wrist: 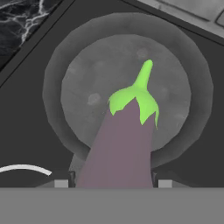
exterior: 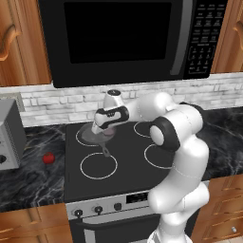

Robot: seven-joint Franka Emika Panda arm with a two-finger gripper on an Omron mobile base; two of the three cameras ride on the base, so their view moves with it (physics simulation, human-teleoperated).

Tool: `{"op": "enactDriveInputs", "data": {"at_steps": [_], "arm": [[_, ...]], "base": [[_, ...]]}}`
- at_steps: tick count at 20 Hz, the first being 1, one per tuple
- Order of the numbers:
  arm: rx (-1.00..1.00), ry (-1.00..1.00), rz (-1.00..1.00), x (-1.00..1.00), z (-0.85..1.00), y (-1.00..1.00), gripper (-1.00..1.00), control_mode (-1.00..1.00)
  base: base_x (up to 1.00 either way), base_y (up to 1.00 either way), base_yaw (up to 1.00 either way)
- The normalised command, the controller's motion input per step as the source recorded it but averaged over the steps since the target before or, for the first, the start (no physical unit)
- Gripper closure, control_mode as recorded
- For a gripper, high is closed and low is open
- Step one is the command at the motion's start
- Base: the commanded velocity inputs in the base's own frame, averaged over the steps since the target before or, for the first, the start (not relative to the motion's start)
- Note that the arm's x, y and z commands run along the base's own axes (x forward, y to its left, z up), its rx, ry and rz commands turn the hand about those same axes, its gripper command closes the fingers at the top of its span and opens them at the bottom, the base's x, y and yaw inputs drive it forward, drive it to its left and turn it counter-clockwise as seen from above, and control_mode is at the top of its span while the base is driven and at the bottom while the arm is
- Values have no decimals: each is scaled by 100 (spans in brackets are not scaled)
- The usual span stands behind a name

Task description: Put the eggplant and tomato in the pan. Then turn on the rear left burner and set the heat to medium.

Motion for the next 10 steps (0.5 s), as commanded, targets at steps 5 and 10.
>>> {"op": "enactDriveInputs", "data": {"at_steps": [5,10], "arm": [[0,0,-3,33,-2,0,100,-100],[0,0,-3,24,-23,0,100,-100]], "base": [[0,0,0],[0,0,0]]}}
